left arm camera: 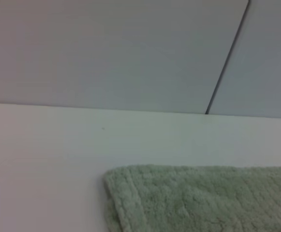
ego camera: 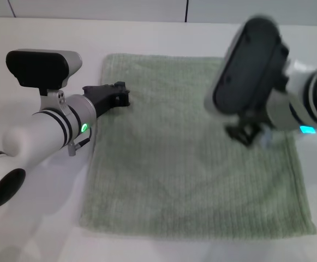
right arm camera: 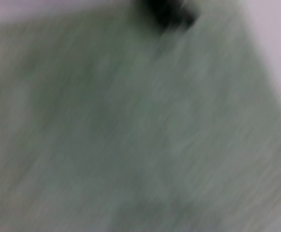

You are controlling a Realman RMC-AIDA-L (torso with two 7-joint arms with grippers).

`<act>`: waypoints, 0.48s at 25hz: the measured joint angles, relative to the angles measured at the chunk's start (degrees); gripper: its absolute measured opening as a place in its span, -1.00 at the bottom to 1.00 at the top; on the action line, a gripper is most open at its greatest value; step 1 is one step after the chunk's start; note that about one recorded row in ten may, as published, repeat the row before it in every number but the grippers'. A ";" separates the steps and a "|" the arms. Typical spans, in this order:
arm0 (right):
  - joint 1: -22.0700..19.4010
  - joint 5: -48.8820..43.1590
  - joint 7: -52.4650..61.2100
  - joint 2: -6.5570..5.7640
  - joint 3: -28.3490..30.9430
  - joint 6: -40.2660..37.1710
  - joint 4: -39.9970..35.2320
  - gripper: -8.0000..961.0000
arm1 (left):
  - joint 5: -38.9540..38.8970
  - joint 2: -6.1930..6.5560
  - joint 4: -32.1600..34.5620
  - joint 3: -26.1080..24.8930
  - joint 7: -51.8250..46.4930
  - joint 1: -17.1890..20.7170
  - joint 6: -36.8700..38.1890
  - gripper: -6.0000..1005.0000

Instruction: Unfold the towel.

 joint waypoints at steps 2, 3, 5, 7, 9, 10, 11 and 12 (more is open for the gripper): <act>-2.09 0.00 -1.67 0.09 1.72 -10.52 -1.44 -0.27 | 0.00 0.00 -0.18 -0.39 0.00 -0.04 0.33 -0.92; -3.43 0.00 -2.48 0.18 2.23 -16.29 -2.12 -0.27 | 0.00 0.00 -0.32 -0.65 0.02 -0.03 0.56 -0.91; -5.59 0.04 -3.38 0.25 2.57 -25.34 -3.22 -0.27 | 0.01 -0.01 -0.78 -1.95 0.55 0.33 2.13 -0.90; -8.47 0.22 -3.85 0.27 2.58 -38.30 -5.32 -0.27 | 0.01 -0.04 -1.21 -3.28 1.19 1.34 5.21 -0.89; -10.43 1.06 -3.77 0.27 2.73 -49.36 -8.15 -0.27 | 0.01 -0.05 -1.74 -4.39 1.52 2.88 10.32 -0.88; -11.22 2.08 -3.48 0.28 2.92 -55.42 -10.19 -0.27 | 0.00 -0.07 -2.47 -5.26 1.55 3.87 14.03 -0.88; -11.61 3.79 -3.36 0.28 3.20 -61.26 -12.63 -0.27 | 0.00 -0.08 -3.04 -5.89 1.56 4.42 16.67 -0.87; -11.77 5.46 -3.28 0.28 3.40 -66.20 -14.89 -0.27 | -0.04 -0.14 -4.59 -6.95 1.56 4.99 20.92 -0.86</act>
